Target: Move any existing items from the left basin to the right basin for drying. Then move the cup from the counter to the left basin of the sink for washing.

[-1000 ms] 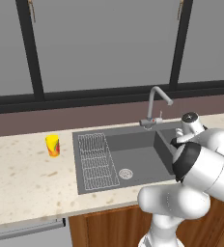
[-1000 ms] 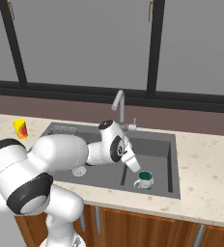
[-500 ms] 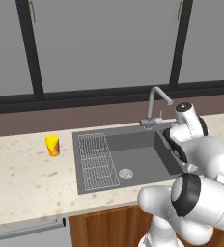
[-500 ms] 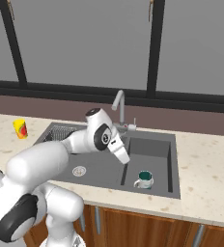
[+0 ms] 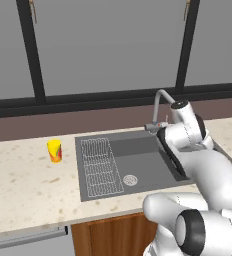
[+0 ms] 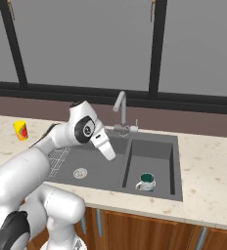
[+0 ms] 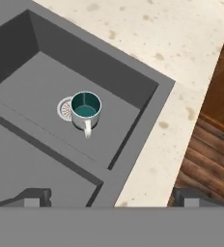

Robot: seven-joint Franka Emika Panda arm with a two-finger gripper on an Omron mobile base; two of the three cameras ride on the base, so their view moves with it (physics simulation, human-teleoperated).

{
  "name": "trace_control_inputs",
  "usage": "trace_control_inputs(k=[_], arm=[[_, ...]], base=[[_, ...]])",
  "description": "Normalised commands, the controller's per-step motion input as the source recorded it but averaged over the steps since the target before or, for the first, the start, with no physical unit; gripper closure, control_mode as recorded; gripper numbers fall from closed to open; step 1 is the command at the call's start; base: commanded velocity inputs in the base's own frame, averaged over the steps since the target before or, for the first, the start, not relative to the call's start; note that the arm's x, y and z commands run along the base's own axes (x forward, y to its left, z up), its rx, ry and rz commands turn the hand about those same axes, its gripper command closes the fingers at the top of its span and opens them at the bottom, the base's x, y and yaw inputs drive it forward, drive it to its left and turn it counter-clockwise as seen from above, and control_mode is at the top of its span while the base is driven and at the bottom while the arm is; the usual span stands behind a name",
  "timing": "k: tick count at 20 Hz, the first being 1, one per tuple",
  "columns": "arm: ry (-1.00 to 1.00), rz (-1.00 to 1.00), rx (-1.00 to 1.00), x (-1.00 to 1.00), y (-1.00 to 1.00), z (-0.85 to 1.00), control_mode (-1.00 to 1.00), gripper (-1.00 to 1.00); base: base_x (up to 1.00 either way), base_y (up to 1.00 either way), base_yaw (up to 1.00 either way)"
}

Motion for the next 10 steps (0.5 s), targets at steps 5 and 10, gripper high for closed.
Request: trace_control_inputs(k=[5, 10], arm=[[0.01, 0.0, 0.0, -0.07, 0.61, 0.11, -1.0, -1.0], [0.0, 0.0, 0.0, -0.05, 0.64, 0.09, -1.0, -1.0]], base=[[0.0, 0.0, 0.0], [0.0, 0.0, 0.0]])
